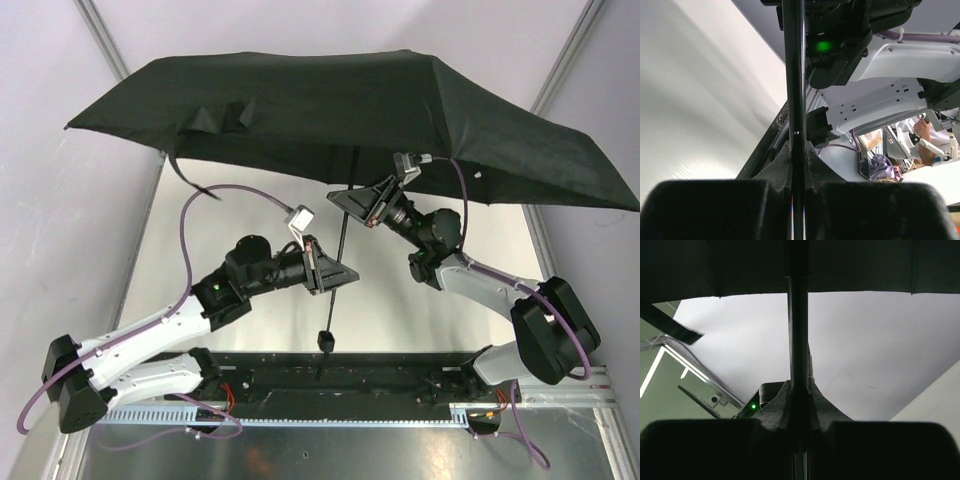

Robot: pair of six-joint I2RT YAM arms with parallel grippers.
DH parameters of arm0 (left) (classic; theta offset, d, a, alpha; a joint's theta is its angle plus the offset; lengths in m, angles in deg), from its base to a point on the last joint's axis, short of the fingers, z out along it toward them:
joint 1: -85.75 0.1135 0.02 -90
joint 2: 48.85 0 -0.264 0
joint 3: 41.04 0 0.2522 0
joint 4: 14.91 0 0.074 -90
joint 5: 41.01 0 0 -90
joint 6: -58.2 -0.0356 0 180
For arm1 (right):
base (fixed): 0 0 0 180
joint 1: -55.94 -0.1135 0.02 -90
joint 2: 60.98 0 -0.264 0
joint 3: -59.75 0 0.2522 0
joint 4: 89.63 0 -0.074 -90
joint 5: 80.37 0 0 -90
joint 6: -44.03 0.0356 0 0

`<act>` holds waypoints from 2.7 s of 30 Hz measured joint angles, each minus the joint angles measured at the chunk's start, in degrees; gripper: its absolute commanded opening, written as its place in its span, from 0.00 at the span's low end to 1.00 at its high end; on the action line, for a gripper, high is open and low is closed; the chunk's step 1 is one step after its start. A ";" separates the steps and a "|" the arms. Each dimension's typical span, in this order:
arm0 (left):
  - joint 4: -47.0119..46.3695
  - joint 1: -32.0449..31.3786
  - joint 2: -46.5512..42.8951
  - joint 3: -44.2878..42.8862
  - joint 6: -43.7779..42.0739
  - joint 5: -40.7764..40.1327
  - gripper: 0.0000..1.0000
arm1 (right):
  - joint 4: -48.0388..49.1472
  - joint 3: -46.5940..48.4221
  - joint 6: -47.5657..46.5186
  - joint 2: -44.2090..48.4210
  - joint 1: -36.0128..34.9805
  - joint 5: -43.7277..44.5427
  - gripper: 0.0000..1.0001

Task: Put away the umbrella

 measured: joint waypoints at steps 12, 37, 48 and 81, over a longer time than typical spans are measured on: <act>-1.75 0.35 -0.31 3.65 0.59 0.96 0.00 | 0.09 3.85 4.28 -1.84 6.10 10.16 0.66; -5.68 0.74 -4.11 8.26 7.02 0.70 0.00 | -0.72 9.38 7.54 -9.62 5.31 33.59 0.39; -7.10 1.57 -4.04 8.37 8.50 1.22 0.00 | -2.36 10.32 5.66 -9.18 8.07 25.07 0.00; 10.64 4.70 1.16 0.31 -0.59 24.06 0.00 | -8.22 -2.34 -37.62 11.47 -2.21 32.79 0.00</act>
